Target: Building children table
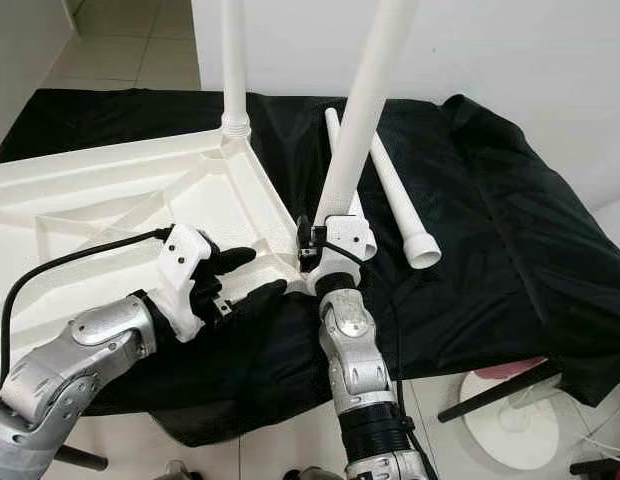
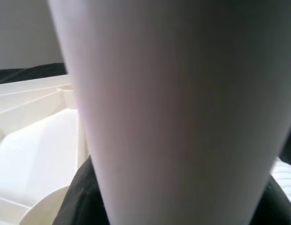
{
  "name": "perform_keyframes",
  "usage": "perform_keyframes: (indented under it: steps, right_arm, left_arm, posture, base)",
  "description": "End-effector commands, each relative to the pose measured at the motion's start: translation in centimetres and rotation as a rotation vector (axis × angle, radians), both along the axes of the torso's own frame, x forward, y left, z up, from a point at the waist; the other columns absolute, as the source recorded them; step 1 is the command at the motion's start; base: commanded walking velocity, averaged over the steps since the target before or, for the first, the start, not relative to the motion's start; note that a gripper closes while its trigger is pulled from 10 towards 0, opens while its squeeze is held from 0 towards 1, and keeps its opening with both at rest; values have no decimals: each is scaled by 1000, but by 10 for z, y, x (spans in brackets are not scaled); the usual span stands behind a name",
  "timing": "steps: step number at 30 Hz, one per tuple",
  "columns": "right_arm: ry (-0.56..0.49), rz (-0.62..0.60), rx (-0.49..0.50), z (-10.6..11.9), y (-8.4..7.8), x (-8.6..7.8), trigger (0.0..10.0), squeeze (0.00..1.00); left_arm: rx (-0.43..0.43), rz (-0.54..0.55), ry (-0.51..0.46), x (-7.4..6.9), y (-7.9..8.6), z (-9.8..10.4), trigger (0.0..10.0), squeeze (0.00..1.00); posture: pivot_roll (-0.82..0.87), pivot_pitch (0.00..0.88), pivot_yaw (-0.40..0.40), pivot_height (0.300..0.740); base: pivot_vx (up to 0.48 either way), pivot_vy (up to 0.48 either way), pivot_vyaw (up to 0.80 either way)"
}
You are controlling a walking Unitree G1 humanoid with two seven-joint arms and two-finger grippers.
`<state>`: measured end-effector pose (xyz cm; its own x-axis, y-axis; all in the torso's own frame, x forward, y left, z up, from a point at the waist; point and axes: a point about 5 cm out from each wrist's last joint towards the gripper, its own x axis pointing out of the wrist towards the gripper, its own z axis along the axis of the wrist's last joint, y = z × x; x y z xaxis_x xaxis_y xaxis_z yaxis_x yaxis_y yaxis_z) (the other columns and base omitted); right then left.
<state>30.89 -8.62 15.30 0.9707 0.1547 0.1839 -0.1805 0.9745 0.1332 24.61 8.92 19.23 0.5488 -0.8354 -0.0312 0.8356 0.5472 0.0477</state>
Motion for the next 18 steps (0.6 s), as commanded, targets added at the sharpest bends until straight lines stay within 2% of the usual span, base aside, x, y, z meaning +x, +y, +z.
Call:
perform_keyframes:
  steps: [1, 7, 8, 9, 10, 11, 15, 18]
  right_arm:
    - [110, 39, 69, -24, -5, -4, 10000, 1000]
    - [23, 87, 52, -7, -17, 1, 10000, 1000]
    - [3, 140, 34, -3, -24, 4, 10000, 1000]
    - [3, 140, 34, -3, -24, 4, 10000, 1000]
    - [-10, 198, 15, -1, -25, 4, 10000, 1000]
    - [-28, 233, -7, 1, -29, 5, 10000, 0]
    - [-43, 261, -39, 3, -40, 9, 10000, 0]
    - [-43, 348, -103, 2, -48, 12, 10000, 0]
  left_arm:
    - [8, -59, 7, -1, -3, -3, 10000, 0]
    - [23, -50, 6, 1, -4, -7, 10000, 0]
    - [26, -49, 2, 3, -4, -6, 10000, 0]
    - [26, -49, 2, 3, -4, -6, 10000, 0]
    - [28, -50, -1, 4, -5, -6, 10000, 0]
    - [28, -51, -2, 4, -5, -6, 10000, 0]
    - [34, -58, -7, 4, -7, -7, 10000, 0]
    - [36, -59, -1, 5, -10, -8, 10000, 0]
  posture:
    - [34, 100, -94, 740]
    - [25, 92, -91, 740]
    - [24, 86, -91, 740]
    - [24, 86, -91, 740]
    - [24, 86, -91, 740]
    - [22, 81, -89, 740]
    - [21, 77, -91, 740]
    - [21, 74, -93, 740]
  base:
    - [0, 0, 0]
    - [0, 0, 0]
    - [0, 0, 0]
    - [0, 0, 0]
    - [0, 0, 0]
    - [0, 0, 0]
    - [0, 0, 0]
    - [0, 0, 0]
